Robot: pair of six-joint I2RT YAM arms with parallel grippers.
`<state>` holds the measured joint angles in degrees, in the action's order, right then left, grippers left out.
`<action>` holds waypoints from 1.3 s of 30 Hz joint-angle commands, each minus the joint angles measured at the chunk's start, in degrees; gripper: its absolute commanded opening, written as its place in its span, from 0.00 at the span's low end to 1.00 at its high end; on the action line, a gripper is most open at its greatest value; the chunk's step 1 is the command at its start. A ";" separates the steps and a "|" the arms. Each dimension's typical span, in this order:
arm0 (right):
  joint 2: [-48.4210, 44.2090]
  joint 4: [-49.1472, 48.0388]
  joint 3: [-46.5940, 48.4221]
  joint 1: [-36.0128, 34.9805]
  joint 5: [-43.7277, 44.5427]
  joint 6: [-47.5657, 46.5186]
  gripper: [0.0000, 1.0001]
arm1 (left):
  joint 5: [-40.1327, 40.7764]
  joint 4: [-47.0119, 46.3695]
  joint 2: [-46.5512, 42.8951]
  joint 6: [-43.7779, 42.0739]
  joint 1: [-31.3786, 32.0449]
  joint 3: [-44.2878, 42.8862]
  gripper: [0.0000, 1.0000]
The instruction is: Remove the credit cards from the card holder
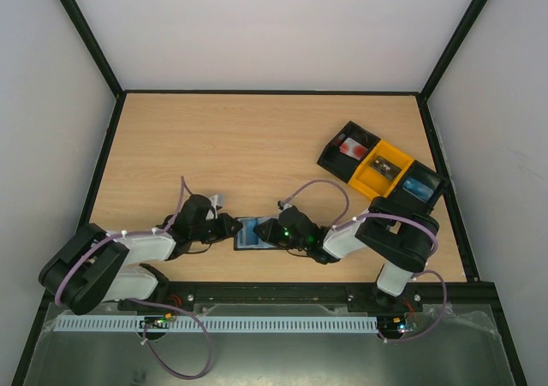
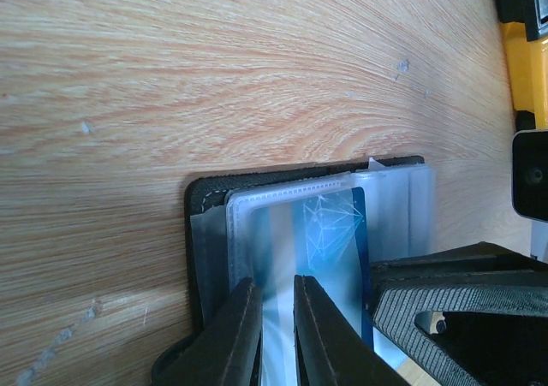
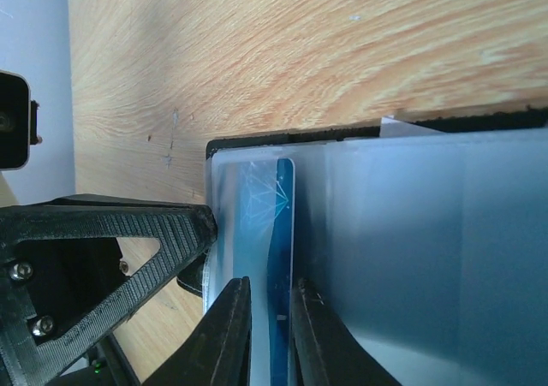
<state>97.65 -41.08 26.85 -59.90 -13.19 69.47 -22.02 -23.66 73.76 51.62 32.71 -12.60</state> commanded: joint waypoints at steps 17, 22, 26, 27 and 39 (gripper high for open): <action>1.41 -16.33 -7.56 2.30 -1.70 5.73 0.02 | 1.49 1.33 0.09 0.38 -0.32 2.32 0.18; -0.54 -15.87 -9.85 3.07 -1.10 5.40 0.02 | 1.77 1.32 1.30 -0.11 -0.32 2.00 0.18; -2.79 -12.97 -10.64 3.53 -0.28 4.17 0.02 | 1.49 1.42 2.05 -0.21 -0.31 1.58 0.18; -3.58 -11.91 -10.87 3.63 0.24 3.72 0.02 | 1.46 1.61 1.94 -0.27 -0.36 1.45 0.19; -16.08 0.42 -12.70 3.96 6.78 -0.55 0.02 | -0.03 4.05 -0.19 -0.02 -0.36 -1.02 0.30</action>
<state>86.08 -47.31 15.14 -56.21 -10.81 71.35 -22.41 -24.62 74.35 52.40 32.71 -12.93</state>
